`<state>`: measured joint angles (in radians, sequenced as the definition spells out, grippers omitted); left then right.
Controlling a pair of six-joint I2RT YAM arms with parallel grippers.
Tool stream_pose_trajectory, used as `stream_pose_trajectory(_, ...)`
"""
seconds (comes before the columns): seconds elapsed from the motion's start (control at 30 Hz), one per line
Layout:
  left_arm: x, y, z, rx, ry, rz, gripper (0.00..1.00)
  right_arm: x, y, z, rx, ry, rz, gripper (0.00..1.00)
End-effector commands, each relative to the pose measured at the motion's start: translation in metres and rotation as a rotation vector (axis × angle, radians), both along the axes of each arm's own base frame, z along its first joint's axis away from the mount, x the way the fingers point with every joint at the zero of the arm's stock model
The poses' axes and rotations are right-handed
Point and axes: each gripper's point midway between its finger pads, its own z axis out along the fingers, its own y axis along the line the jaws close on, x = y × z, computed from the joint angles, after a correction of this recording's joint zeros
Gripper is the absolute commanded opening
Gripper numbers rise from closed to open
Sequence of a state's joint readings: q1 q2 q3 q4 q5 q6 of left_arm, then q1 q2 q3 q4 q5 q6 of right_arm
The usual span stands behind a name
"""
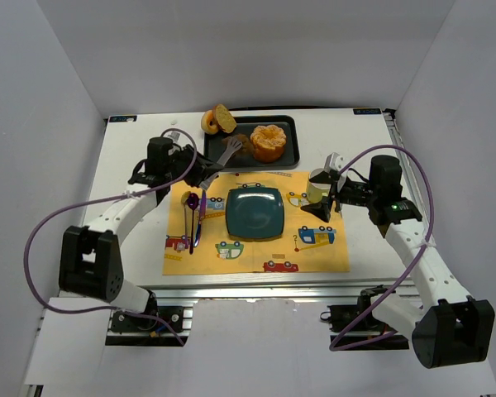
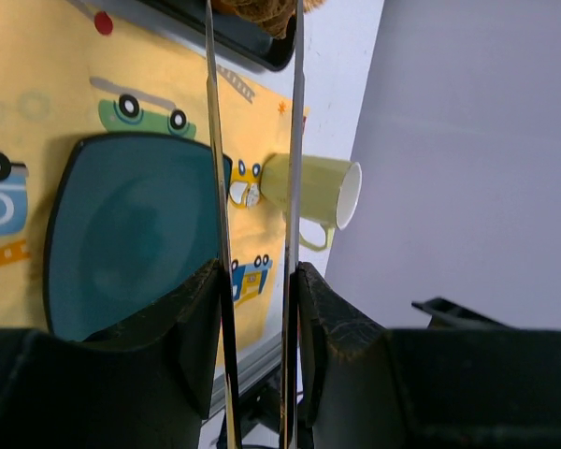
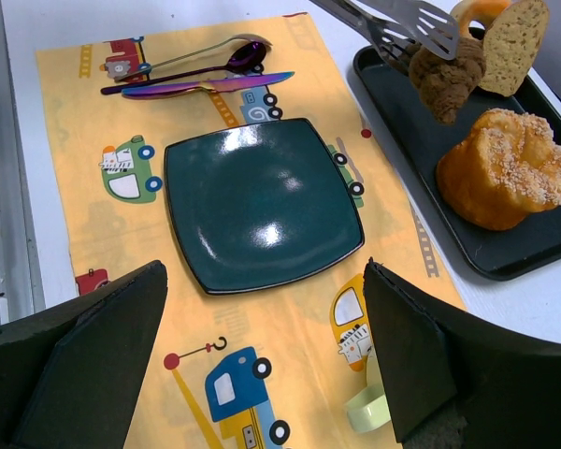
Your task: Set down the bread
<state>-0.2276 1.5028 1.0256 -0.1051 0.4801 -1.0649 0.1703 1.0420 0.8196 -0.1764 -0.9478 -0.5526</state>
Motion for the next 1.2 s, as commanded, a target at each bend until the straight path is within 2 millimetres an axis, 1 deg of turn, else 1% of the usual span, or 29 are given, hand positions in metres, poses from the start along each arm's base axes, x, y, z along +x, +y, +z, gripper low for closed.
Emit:
stream_pose_trajectory(0.0, -0.024, -0.001, 0.027, -0.012, -0.087, -0.055, 0.00, -0.004, 0.002, 0.009, 0.021, -0.030, 0.022, 0.89)
stream_pose_trajectory(0.07, -0.035, 0.000, 0.022, 0.000, -0.080, -0.074, 0.00, -0.004, 0.002, 0.010, 0.024, -0.034, 0.024, 0.89)
stream_pose_trajectory(0.13, -0.045, 0.002, 0.028, 0.006, -0.107, -0.097, 0.00, -0.005, 0.002, 0.008, 0.026, -0.031, 0.029, 0.89)
stream_pose_trajectory(0.17, -0.051, 0.002, 0.024, 0.008, -0.104, -0.108, 0.00, -0.005, 0.002, 0.008, 0.026, -0.029, 0.030, 0.89)
stream_pose_trajectory(0.2, -0.055, 0.002, 0.025, 0.008, -0.116, -0.116, 0.00, -0.006, 0.003, 0.008, 0.027, -0.029, 0.033, 0.89)
stream_pose_trajectory(0.23, -0.061, 0.002, 0.033, 0.007, -0.147, -0.127, 0.00, -0.005, 0.003, 0.010, 0.028, -0.030, 0.032, 0.89)
stream_pose_trajectory(0.27, -0.065, 0.003, 0.033, 0.012, -0.155, -0.136, 0.00, -0.005, 0.003, 0.011, 0.029, -0.032, 0.034, 0.89)
stream_pose_trajectory(0.3, -0.072, 0.004, 0.026, 0.020, -0.140, -0.143, 0.00, -0.004, 0.003, 0.012, 0.029, -0.035, 0.034, 0.89)
stream_pose_trajectory(0.33, -0.077, 0.005, 0.030, 0.023, -0.153, -0.150, 0.00, -0.003, 0.003, 0.013, 0.030, -0.033, 0.035, 0.89)
stream_pose_trajectory(0.4, -0.087, 0.006, 0.023, 0.040, -0.143, -0.167, 0.00, -0.002, 0.003, 0.015, 0.030, -0.035, 0.035, 0.89)
stream_pose_trajectory(0.47, -0.096, 0.005, 0.023, 0.041, -0.150, -0.183, 0.00, -0.001, 0.004, 0.017, 0.030, -0.032, 0.035, 0.89)
stream_pose_trajectory(0.5, -0.102, 0.002, 0.019, 0.041, -0.139, -0.195, 0.00, -0.001, 0.004, 0.017, 0.030, -0.032, 0.035, 0.89)
stream_pose_trajectory(0.6, -0.113, -0.003, 0.018, 0.039, -0.141, -0.221, 0.00, -0.001, 0.004, 0.018, 0.030, -0.029, 0.037, 0.89)
stream_pose_trajectory(0.73, -0.132, -0.022, 0.009, 0.041, -0.132, -0.289, 0.00, 0.000, 0.004, 0.017, 0.025, -0.025, 0.035, 0.89)
stream_pose_trajectory(0.83, -0.140, -0.034, 0.001, 0.052, -0.117, -0.327, 0.00, -0.002, 0.003, 0.017, 0.021, -0.027, 0.032, 0.89)
stream_pose_trajectory(0.97, -0.146, -0.046, -0.005, 0.066, -0.108, -0.369, 0.00, -0.003, 0.002, 0.016, 0.019, -0.027, 0.028, 0.89)
stream_pose_trajectory(1.17, -0.154, -0.057, -0.023, 0.110, -0.070, -0.425, 0.00, -0.002, 0.001, 0.017, 0.014, -0.035, 0.021, 0.89)
